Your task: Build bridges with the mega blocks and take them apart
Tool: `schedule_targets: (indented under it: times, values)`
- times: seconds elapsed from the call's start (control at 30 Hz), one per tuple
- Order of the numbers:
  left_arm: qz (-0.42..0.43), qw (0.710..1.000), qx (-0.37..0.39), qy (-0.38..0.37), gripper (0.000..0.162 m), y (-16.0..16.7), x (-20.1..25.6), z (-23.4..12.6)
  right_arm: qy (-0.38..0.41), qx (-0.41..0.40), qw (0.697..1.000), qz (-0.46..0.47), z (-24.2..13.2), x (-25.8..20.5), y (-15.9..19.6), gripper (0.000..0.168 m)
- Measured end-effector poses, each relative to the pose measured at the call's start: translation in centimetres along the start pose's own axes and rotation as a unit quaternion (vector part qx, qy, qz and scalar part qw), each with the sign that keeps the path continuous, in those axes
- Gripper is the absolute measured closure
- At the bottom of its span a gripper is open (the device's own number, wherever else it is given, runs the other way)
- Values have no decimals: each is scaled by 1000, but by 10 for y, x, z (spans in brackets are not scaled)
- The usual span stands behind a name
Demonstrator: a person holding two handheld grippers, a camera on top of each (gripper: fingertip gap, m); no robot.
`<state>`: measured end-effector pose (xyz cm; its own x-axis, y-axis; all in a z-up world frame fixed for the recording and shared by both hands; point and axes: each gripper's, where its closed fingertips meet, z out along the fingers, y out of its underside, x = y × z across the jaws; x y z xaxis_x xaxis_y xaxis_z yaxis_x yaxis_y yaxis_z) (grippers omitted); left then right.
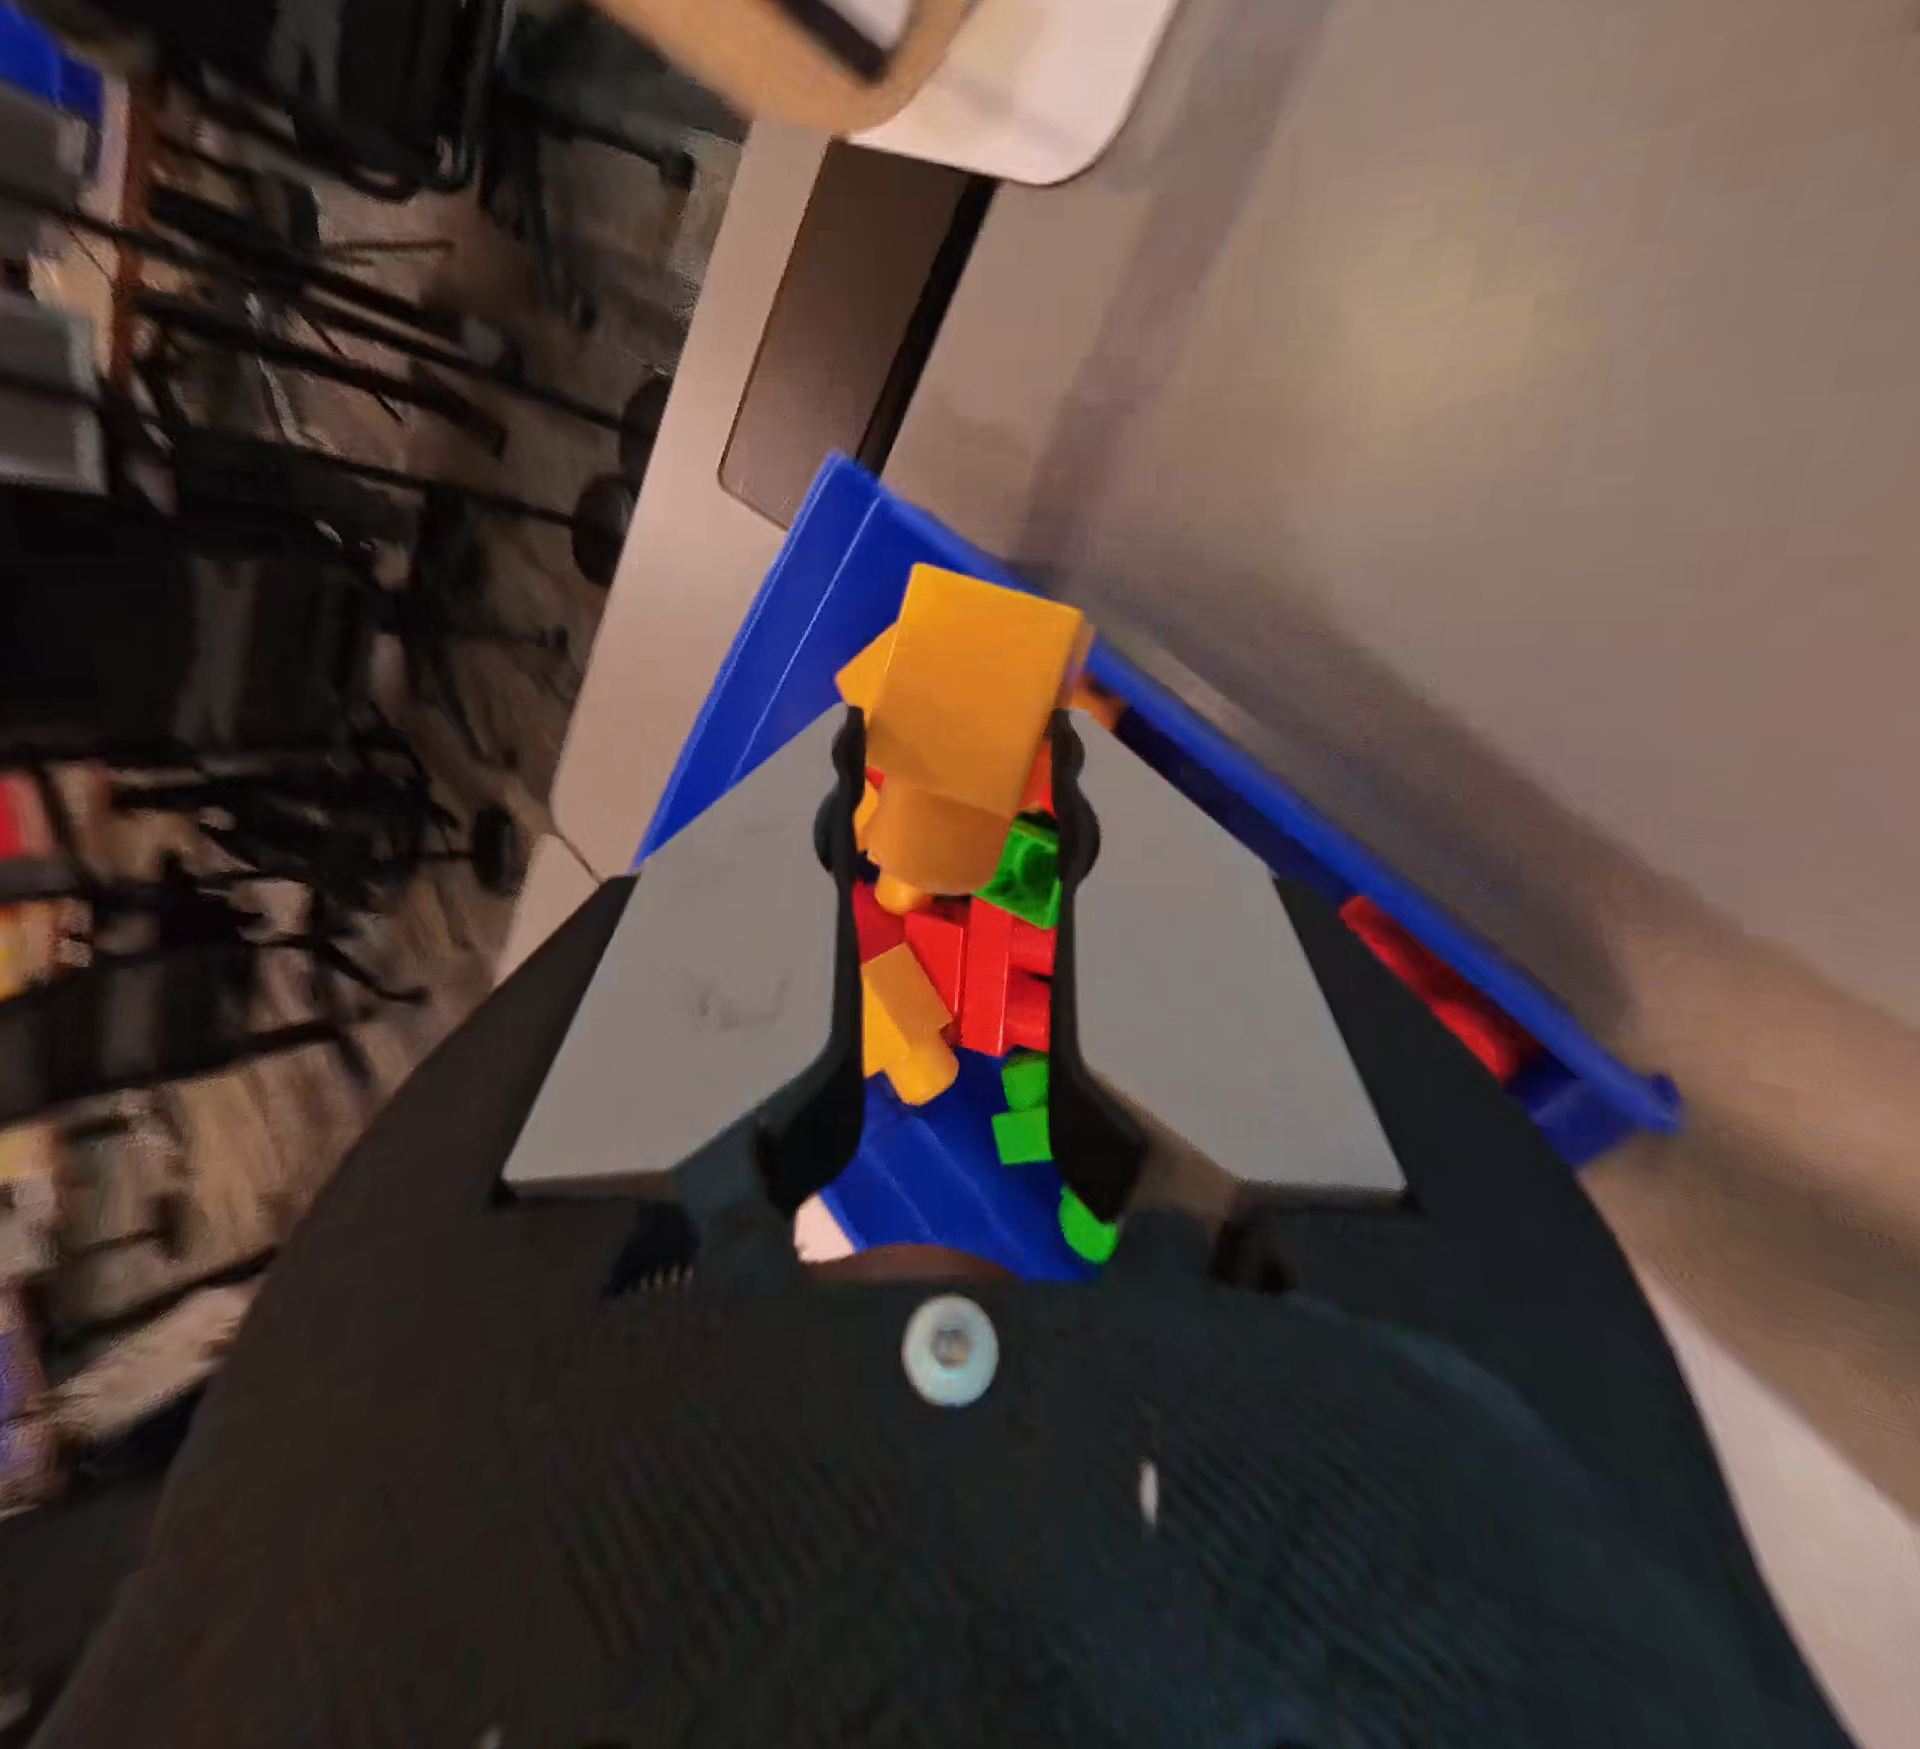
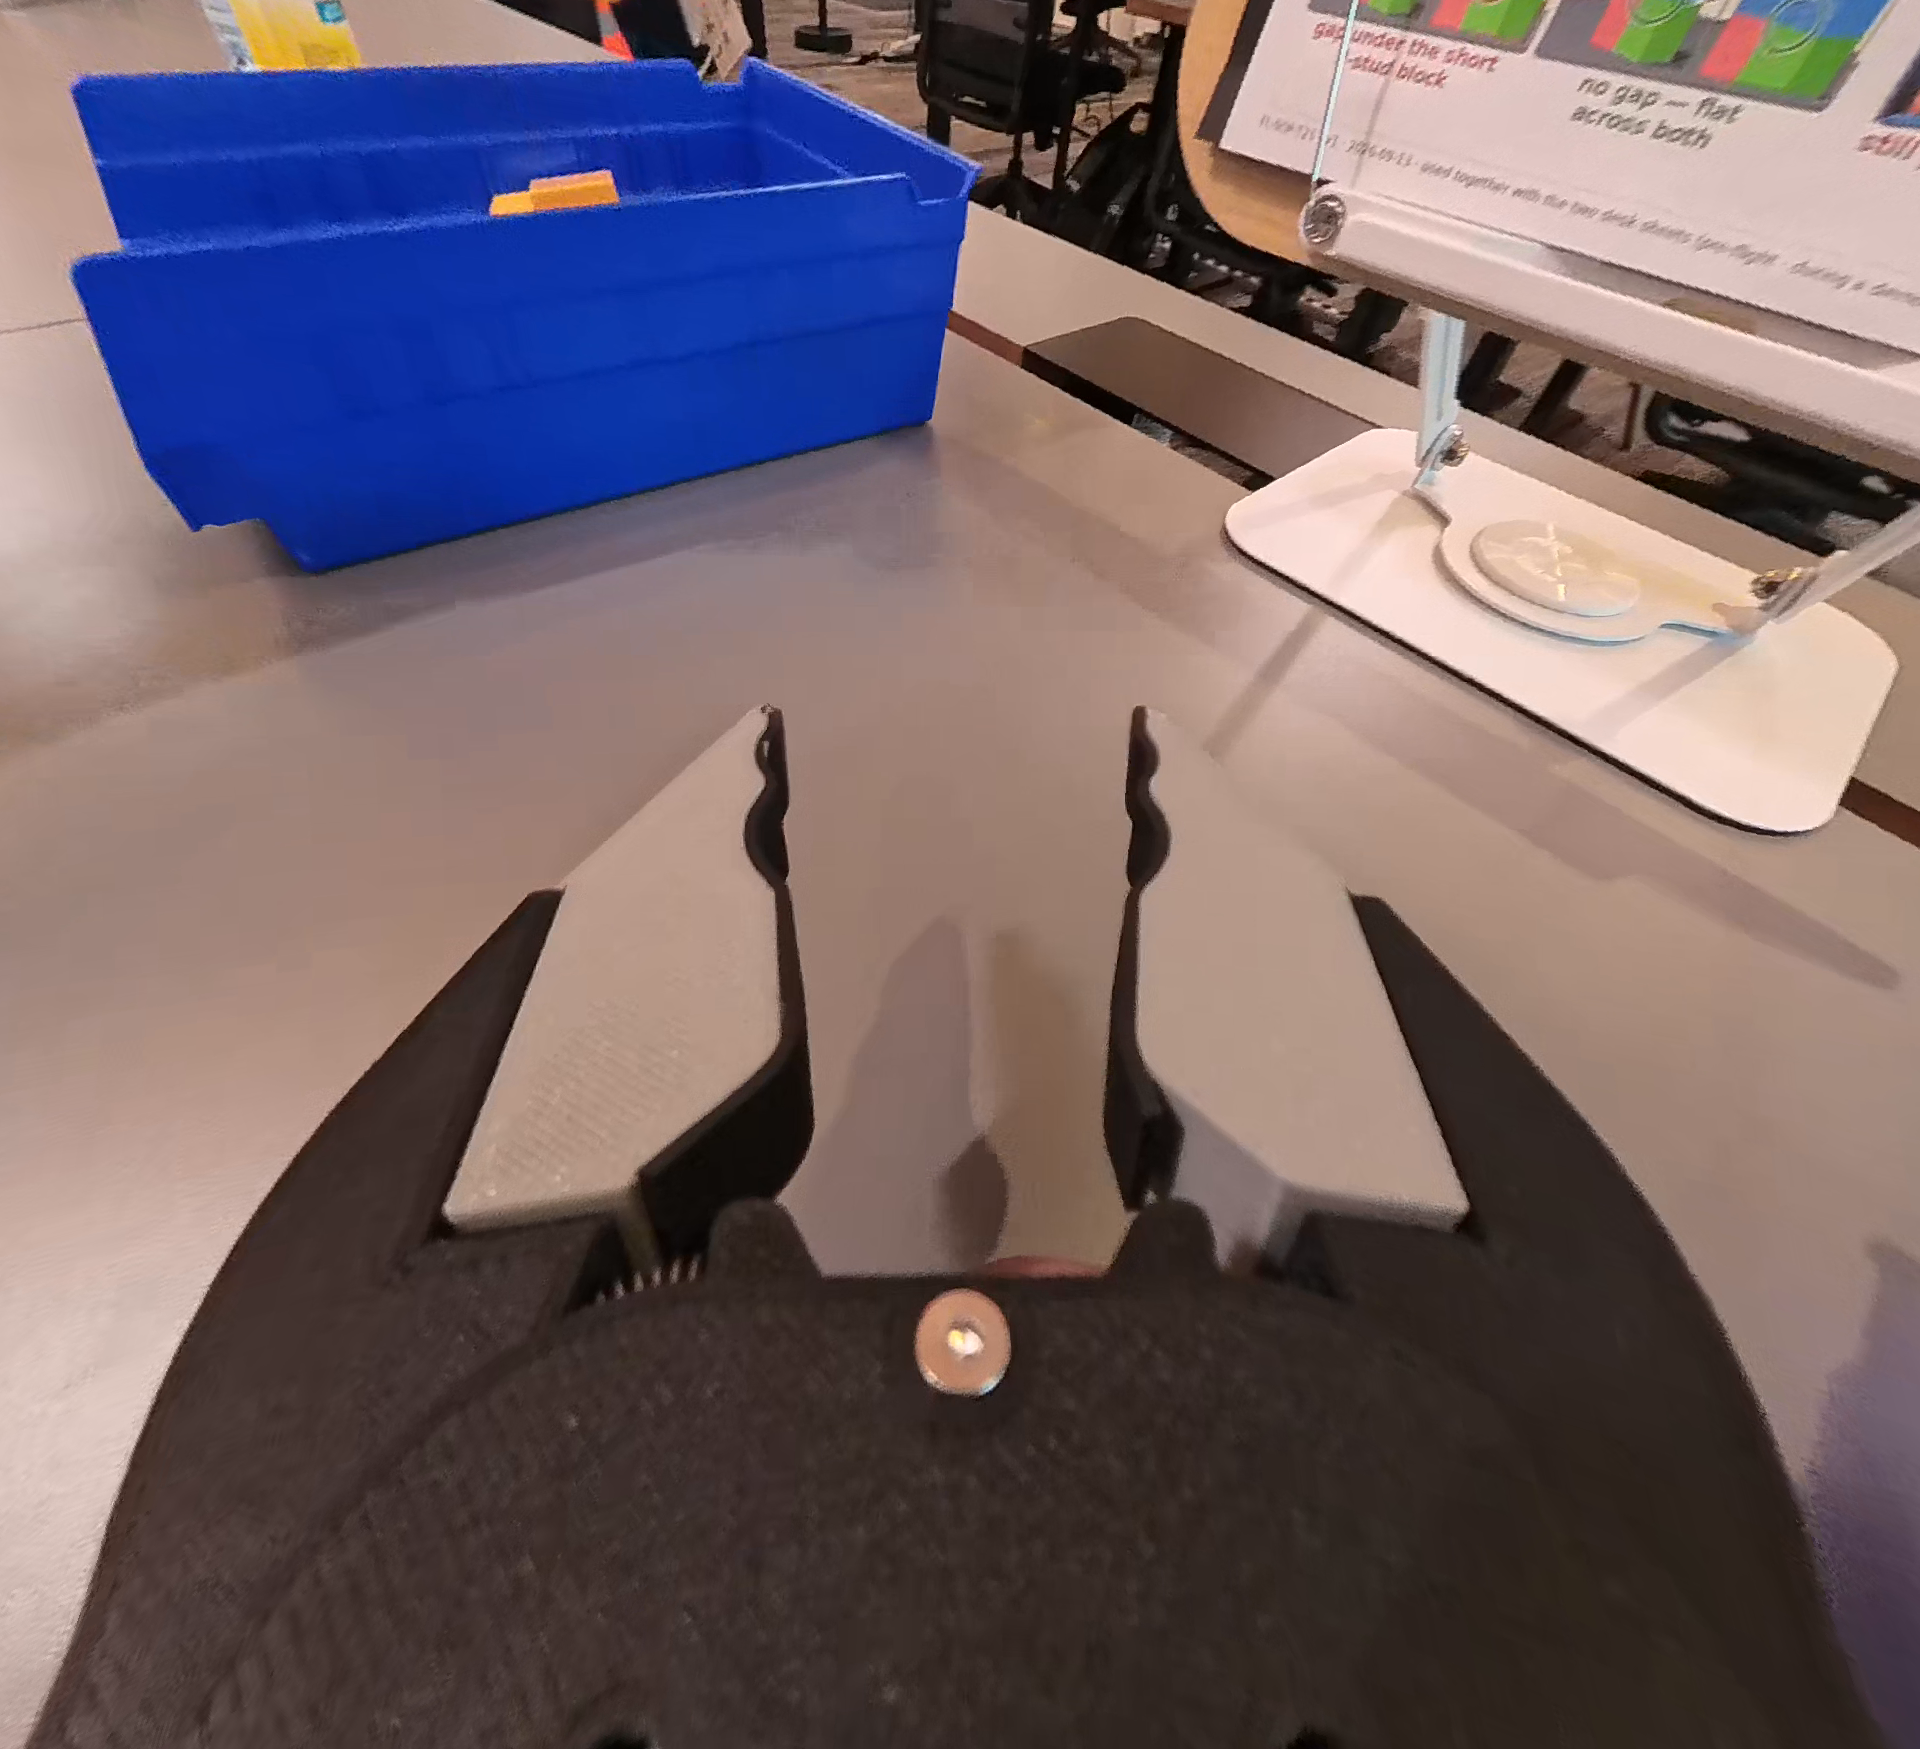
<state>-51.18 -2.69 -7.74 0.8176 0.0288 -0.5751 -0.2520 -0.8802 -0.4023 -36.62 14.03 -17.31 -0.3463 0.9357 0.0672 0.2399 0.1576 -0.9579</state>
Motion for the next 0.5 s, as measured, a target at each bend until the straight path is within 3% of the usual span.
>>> schedule_targets:
  times: [0.1,0.2,0.33,0.5]
  values:
    - [145,987,-62,-12,128,-21,42,-7,9,2,1000,2,-3,6,-1,105]
    - [265,954,-142,-13,128,-20,81,10,16,4,1000,7,-7,12,-1,105]
    - [351,916,-194,-4,128,-21,120,41,31,5,999,9,-13,21,-1,105]
    - [439,862,-250,-42,128,-26,125,68,44,4,999,17,-19,31,1,105]
